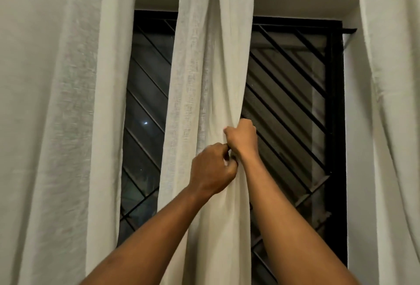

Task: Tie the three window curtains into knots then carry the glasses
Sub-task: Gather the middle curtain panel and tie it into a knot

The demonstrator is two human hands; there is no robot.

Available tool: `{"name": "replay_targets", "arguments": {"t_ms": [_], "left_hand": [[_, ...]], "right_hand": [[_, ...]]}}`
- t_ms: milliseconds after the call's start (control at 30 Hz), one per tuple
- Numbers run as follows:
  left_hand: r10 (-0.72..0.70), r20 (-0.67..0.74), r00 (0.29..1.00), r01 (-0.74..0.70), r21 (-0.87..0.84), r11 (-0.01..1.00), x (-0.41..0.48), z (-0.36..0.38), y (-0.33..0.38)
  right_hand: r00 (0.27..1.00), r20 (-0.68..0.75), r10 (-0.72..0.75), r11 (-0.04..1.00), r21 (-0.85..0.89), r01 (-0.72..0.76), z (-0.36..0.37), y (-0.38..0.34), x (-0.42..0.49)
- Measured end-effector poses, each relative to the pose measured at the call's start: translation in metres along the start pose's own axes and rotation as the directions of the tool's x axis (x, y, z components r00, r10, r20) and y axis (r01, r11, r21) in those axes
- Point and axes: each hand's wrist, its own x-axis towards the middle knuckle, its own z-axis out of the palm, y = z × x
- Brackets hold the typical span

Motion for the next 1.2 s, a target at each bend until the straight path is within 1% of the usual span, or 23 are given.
{"name": "replay_targets", "arguments": {"t_ms": [33,67,100,133,167,200,267,333,367,400,433,467,533,600,700,767,833,867,900,967,1033,1100,1200], "left_hand": [[0.029,-0.105,0.994,-0.026,0.028,0.999,-0.001,-0.001,-0.005],[0.033,-0.222,0.974,-0.018,0.072,0.997,-0.001,-0.003,-0.010],[-0.005,-0.333,0.943,0.040,0.097,0.994,0.001,-0.004,-0.015],[-0.097,-0.411,0.906,0.143,0.082,0.986,0.004,-0.006,-0.020],[-0.222,-0.439,0.870,0.263,0.033,0.964,0.008,-0.009,-0.025],[-0.350,-0.414,0.840,0.374,-0.024,0.927,0.012,-0.012,-0.030],[-0.532,-0.264,0.804,0.533,-0.075,0.843,0.016,-0.018,-0.044],[-0.603,-0.086,0.793,0.604,-0.011,0.797,0.015,-0.021,-0.060],[-0.606,-0.046,0.794,0.608,0.057,0.792,0.014,-0.024,-0.067],[-0.595,-0.063,0.801,0.598,0.122,0.792,0.013,-0.028,-0.073],[-0.580,-0.118,0.806,0.592,0.163,0.789,0.011,-0.033,-0.078],[-0.567,-0.194,0.801,0.596,0.172,0.784,0.009,-0.040,-0.083],[-0.544,-0.339,0.767,0.612,0.132,0.780,0.005,-0.055,-0.093],[-0.508,-0.398,0.764,0.587,0.100,0.803,-0.001,-0.063,-0.102],[-0.393,-0.352,0.849,0.479,0.202,0.854,-0.012,-0.053,-0.093],[-0.310,-0.276,0.910,0.386,0.288,0.876,-0.016,-0.036,-0.077],[-0.265,-0.179,0.947,0.311,0.323,0.894,-0.018,-0.017,-0.057],[-0.246,-0.146,0.958,0.279,0.289,0.916,-0.019,-0.008,-0.047],[-0.221,-0.130,0.967,0.245,0.219,0.944,-0.019,0.000,-0.040],[-0.195,-0.136,0.971,0.201,0.030,0.979,-0.019,0.013,-0.031],[-0.231,-0.159,0.960,0.215,-0.109,0.971,-0.018,0.022,-0.029],[-0.267,-0.159,0.950,0.235,-0.195,0.952,-0.018,0.026,-0.029],[-0.281,-0.070,0.957,0.250,-0.291,0.923,-0.022,0.028,-0.027]], "right_hand": [[1.000,-0.013,0.010,1.000,-0.013,-0.010,-0.002,0.005,0.002],[1.000,-0.014,0.021,1.000,-0.015,-0.021,-0.004,0.008,0.002],[1.000,-0.016,0.023,1.000,-0.014,-0.023,-0.005,0.011,0.004],[1.000,-0.014,0.021,1.000,-0.014,-0.021,-0.006,0.013,0.004],[1.000,-0.009,0.014,1.000,-0.012,-0.014,-0.006,0.014,0.006],[1.000,-0.002,0.009,1.000,-0.011,-0.009,-0.007,0.014,0.007],[1.000,0.017,0.000,1.000,-0.016,0.000,-0.007,0.015,0.007],[0.999,0.048,-0.003,1.000,-0.016,0.004,-0.007,0.016,0.009],[0.998,0.062,0.002,1.000,-0.015,-0.001,-0.007,0.018,0.011],[0.998,0.065,0.013,1.000,-0.020,-0.012,-0.009,0.019,0.012],[0.998,0.046,0.033,0.999,-0.035,-0.031,-0.011,0.021,0.014],[0.998,0.000,0.062,0.996,-0.062,-0.062,-0.014,0.022,0.016],[0.983,-0.142,0.116,0.984,-0.118,-0.133,-0.022,0.025,0.016],[0.967,-0.229,0.112,0.977,-0.154,-0.150,-0.024,0.027,0.013],[0.977,-0.208,0.051,0.981,-0.174,-0.088,-0.010,0.021,0.004],[0.990,-0.142,0.019,0.984,-0.174,-0.043,0.006,0.012,-0.004],[0.998,-0.069,-0.013,0.988,-0.154,0.002,0.020,0.003,-0.009],[0.999,-0.033,-0.025,0.991,-0.134,0.020,0.025,-0.001,-0.010],[0.999,-0.004,-0.033,0.993,-0.112,0.032,0.030,-0.004,-0.010],[0.999,0.028,-0.036,0.995,-0.092,0.039,0.035,-0.006,-0.009],[0.999,0.029,-0.025,0.996,-0.087,0.027,0.035,-0.005,-0.006],[0.999,0.037,-0.009,0.997,-0.081,0.012,0.033,-0.001,-0.003],[0.997,0.077,0.006,0.998,-0.062,-0.001,0.031,0.006,0.001]]}}
